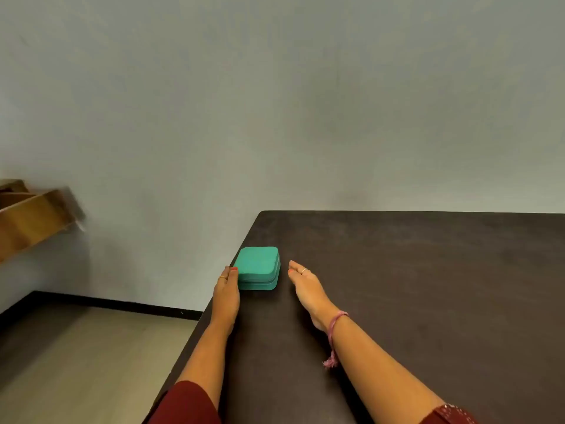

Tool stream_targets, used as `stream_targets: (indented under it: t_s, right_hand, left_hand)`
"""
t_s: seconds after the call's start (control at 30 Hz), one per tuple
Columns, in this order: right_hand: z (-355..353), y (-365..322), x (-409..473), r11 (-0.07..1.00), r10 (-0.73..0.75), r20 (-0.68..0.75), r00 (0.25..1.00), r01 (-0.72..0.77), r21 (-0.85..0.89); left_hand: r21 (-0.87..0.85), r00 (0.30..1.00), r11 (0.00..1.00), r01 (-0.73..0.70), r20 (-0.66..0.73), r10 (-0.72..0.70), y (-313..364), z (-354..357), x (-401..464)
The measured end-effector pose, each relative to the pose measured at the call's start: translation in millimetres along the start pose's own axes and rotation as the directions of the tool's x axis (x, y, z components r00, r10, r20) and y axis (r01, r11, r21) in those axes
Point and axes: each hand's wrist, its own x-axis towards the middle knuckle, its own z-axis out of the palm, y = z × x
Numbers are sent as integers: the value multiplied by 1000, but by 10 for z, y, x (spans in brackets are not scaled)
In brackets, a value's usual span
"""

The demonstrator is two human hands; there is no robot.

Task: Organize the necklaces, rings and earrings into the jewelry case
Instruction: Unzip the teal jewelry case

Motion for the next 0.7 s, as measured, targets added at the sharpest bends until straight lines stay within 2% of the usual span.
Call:
stream_targets:
  t_s: [0.3,0.53,0.7]
  right_hand:
    - [131,-13,185,988,24,119,993,-6,-153]
    - [76,-81,140,988,38,144,989,-16,-155]
    - [-246,-214,-30,988,-1,121,993,20,-156]
  left_hand:
    - [10,999,1000,4,-51,-4,-91,90,247]
    - [-14,997,1000,28,-67,-28,-23,139,183]
    - [-73,998,997,-29,-51,25,148,306,-34]
